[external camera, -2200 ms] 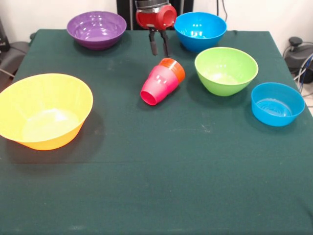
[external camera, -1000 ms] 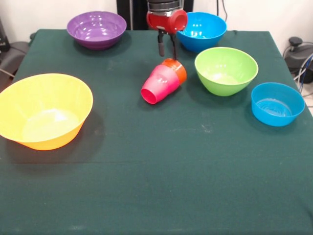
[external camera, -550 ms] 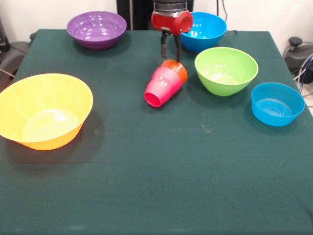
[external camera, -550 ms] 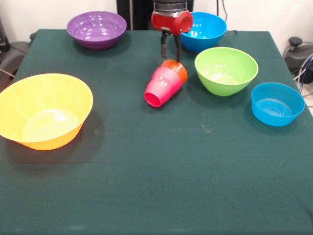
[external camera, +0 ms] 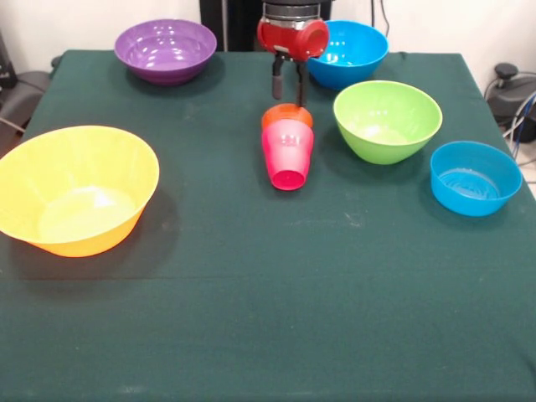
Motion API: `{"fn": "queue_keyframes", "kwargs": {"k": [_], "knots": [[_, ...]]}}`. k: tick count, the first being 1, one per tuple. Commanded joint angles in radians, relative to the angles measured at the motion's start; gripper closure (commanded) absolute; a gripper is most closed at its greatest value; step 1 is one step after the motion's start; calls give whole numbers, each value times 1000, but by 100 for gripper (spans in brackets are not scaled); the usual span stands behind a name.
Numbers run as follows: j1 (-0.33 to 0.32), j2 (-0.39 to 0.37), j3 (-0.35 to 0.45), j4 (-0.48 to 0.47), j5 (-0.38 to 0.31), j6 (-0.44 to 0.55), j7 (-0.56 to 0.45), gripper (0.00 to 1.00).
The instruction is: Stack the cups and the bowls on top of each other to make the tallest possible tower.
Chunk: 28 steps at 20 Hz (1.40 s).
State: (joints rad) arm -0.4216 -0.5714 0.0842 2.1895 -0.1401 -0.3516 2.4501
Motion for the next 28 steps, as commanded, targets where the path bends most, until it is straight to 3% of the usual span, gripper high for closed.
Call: {"fn": "queue_keyframes", "kwargs": {"k": [1,7,12,17,28], "knots": [[-2,32,24,-107,59,22,124,0],[-15,25,34,-107,55,9,136,0],[-35,46,66,-116,28,-72,166,0],[-90,91,127,-134,-40,-180,193,0],[-185,116,205,-118,-91,-195,173,0]]}}
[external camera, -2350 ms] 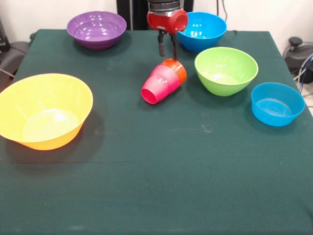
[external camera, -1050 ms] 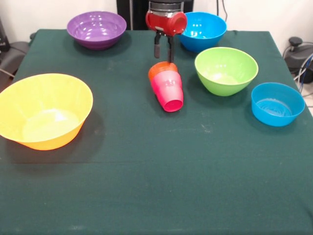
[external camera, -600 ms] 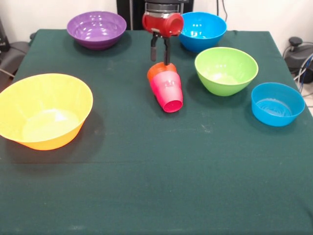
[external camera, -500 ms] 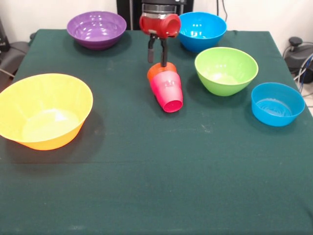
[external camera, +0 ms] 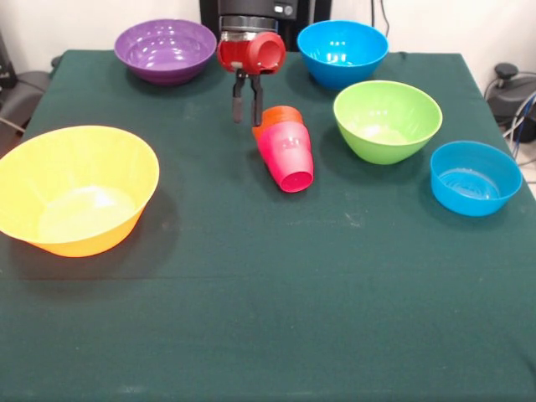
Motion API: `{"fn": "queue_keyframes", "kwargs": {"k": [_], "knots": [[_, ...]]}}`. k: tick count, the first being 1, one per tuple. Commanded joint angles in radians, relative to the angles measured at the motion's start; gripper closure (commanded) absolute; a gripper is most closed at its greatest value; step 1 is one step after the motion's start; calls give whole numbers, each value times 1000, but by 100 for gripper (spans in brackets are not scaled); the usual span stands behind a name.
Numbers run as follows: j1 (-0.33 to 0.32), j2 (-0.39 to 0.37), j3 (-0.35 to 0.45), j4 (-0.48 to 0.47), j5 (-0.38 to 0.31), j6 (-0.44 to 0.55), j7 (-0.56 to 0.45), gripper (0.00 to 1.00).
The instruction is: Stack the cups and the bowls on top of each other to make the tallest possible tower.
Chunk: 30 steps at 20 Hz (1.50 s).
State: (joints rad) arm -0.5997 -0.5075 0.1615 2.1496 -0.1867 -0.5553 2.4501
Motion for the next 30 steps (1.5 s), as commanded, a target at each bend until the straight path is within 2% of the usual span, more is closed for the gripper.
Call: {"fn": "queue_keyframes", "kwargs": {"k": [1,5,14,19,25,30], "knots": [[-10,57,132,-78,-45,10,171,0],[-26,72,159,-80,-44,46,159,0],[-49,8,192,-27,-10,118,151,0],[-47,-18,173,-1,-2,131,133,0],[-46,-11,147,16,-28,109,121,0],[-50,28,120,38,-66,42,127,0]]}}
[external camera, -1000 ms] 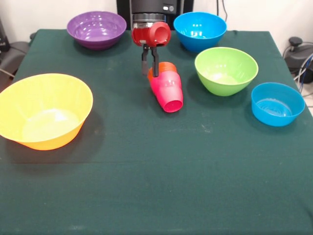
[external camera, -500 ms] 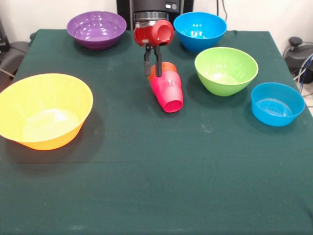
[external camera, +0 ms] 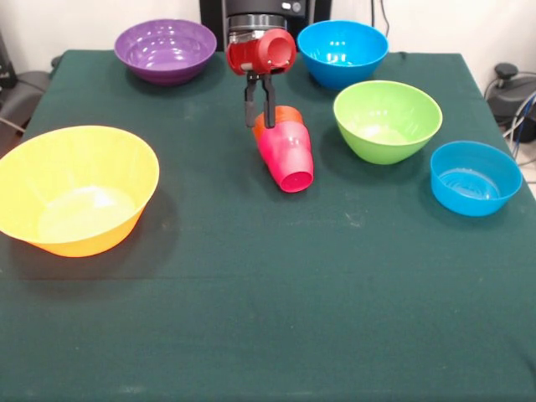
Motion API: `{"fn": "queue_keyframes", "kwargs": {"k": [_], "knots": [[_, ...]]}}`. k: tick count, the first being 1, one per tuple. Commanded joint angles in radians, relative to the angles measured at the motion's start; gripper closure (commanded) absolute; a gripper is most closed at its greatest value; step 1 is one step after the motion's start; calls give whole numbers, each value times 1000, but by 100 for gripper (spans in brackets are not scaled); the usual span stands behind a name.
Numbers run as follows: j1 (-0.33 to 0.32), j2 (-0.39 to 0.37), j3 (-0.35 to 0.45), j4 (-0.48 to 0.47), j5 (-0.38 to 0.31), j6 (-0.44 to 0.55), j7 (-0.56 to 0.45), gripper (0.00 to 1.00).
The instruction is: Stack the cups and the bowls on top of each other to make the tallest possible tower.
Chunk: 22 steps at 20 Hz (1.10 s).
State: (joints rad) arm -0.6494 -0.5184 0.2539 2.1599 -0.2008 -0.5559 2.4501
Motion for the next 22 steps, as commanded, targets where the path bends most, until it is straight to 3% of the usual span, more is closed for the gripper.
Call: {"fn": "queue_keyframes", "kwargs": {"k": [1,22], "knots": [[1,41,21,34,-53,36,128,0],[6,182,-68,51,-149,-142,146,0]]}}
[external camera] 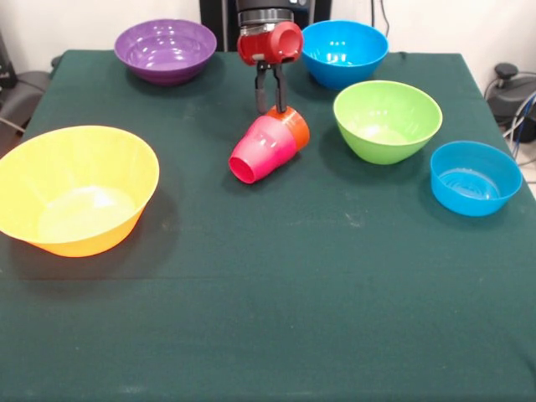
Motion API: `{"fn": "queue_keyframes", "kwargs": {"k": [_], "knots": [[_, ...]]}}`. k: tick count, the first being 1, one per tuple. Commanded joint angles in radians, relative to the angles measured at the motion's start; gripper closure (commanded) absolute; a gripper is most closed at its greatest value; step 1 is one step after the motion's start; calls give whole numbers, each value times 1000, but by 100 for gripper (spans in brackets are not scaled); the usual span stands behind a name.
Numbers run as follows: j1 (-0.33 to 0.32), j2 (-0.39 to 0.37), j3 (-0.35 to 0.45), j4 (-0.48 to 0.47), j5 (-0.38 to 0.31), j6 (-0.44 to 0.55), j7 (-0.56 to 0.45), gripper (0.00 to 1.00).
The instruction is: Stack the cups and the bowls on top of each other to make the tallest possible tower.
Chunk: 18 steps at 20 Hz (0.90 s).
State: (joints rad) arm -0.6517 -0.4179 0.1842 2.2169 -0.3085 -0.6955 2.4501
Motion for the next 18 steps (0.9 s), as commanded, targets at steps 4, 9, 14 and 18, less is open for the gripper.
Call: {"fn": "queue_keyframes", "kwargs": {"k": [4,9,14,18], "knots": [[9,82,3,-5,-37,-3,145,0],[9,56,18,4,-20,20,145,0],[20,7,32,30,7,38,153,0],[27,-79,55,76,46,88,162,0]]}}
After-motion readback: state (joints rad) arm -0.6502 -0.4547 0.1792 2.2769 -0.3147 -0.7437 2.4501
